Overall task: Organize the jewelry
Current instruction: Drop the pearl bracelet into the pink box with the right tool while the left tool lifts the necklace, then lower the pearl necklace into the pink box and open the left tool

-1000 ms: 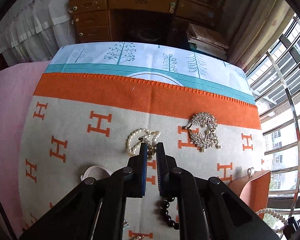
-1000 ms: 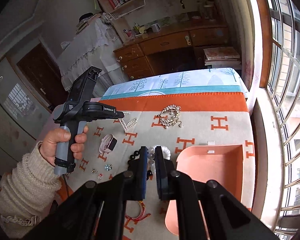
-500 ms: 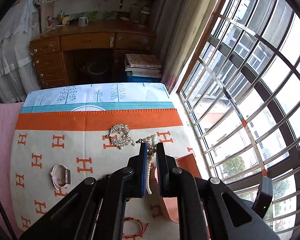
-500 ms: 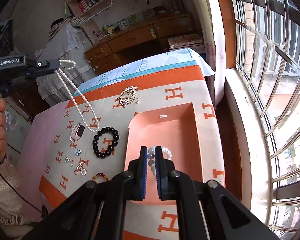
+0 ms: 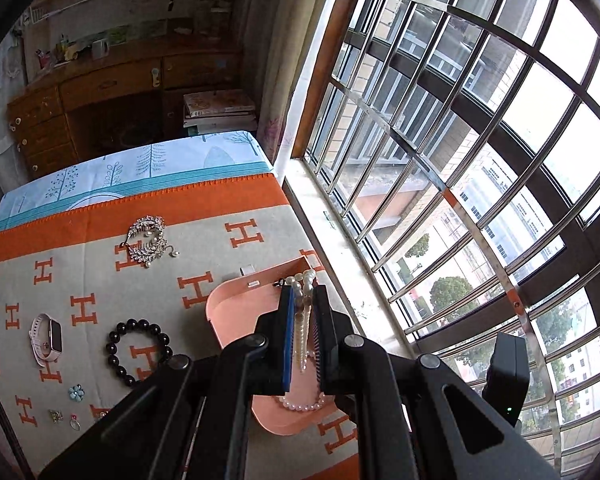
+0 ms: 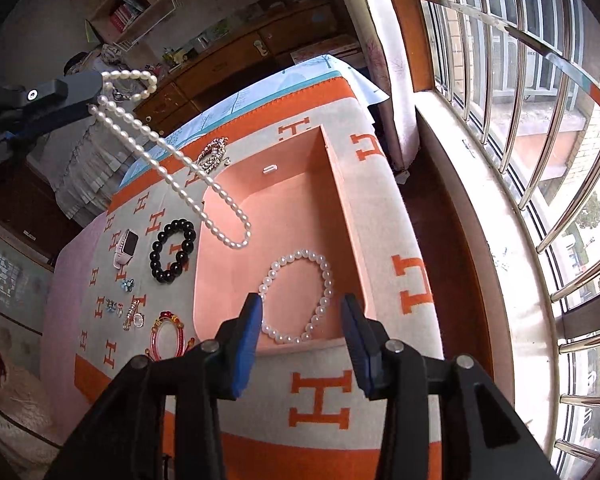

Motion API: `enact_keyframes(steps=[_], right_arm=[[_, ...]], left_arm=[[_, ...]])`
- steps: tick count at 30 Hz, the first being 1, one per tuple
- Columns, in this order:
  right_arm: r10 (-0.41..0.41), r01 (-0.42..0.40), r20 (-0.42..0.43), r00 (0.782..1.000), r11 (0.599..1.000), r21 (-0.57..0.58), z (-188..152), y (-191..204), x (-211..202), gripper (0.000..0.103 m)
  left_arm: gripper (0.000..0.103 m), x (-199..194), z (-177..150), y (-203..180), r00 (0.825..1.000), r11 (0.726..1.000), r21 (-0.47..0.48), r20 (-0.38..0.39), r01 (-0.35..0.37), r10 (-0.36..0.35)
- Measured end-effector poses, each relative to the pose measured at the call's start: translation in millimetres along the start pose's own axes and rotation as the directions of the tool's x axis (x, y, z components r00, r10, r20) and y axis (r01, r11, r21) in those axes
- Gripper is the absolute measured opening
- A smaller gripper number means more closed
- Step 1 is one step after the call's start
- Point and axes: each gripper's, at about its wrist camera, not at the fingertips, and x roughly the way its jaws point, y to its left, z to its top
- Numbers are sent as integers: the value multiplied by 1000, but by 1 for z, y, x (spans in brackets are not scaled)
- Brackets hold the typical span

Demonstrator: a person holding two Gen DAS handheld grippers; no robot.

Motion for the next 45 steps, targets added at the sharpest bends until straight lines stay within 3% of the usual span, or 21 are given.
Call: enact_keyframes(steps=[4,10,13,17,24,30,34,38,40,43,45], right_arm=[[-38,39,48,998,999,-31,-5,9,-16,48],[-108,109,17,994,988,-110,-9,23,-12,48],[-137,136,-3,991,983,-126,-8,26,-3,48],[-131,127,-26,991,984,-122,-9,30,4,48],[-144,138,-28,989,980,-146,-10,38,9,48],[-149,142,-29,988,976,-166,-11,45,11,48],[-144,139,-20,989,975,-175,-12,49,9,49],[-138,135,-2,990,973,-185,-14,53,4,55],[-139,140,15,990,971,-193,-15,56,1,56],[-147,155,50,988,967,-201,-15,61,-7,57],[-139,151,72,988,968,-202,-16,63,-13,57]], left_arm=[[6,45,-29,7,997,1000,-19,-77,-8,6],[11,101,-71,26,975,993,11,-191,-114,114],[13,113,-82,32,967,997,11,-243,-80,81],[16,113,-87,23,962,987,86,-223,-139,155],[16,118,-82,31,944,962,123,-200,-242,263],[16,111,-78,40,941,964,91,-208,-251,265],[18,107,-81,44,943,974,64,-243,-219,228],[26,93,-85,44,951,980,50,-237,-192,198],[36,83,-83,45,952,976,48,-213,-214,219],[54,64,-81,49,966,981,31,-172,-191,194],[84,48,-79,53,959,966,24,-111,-259,260]])
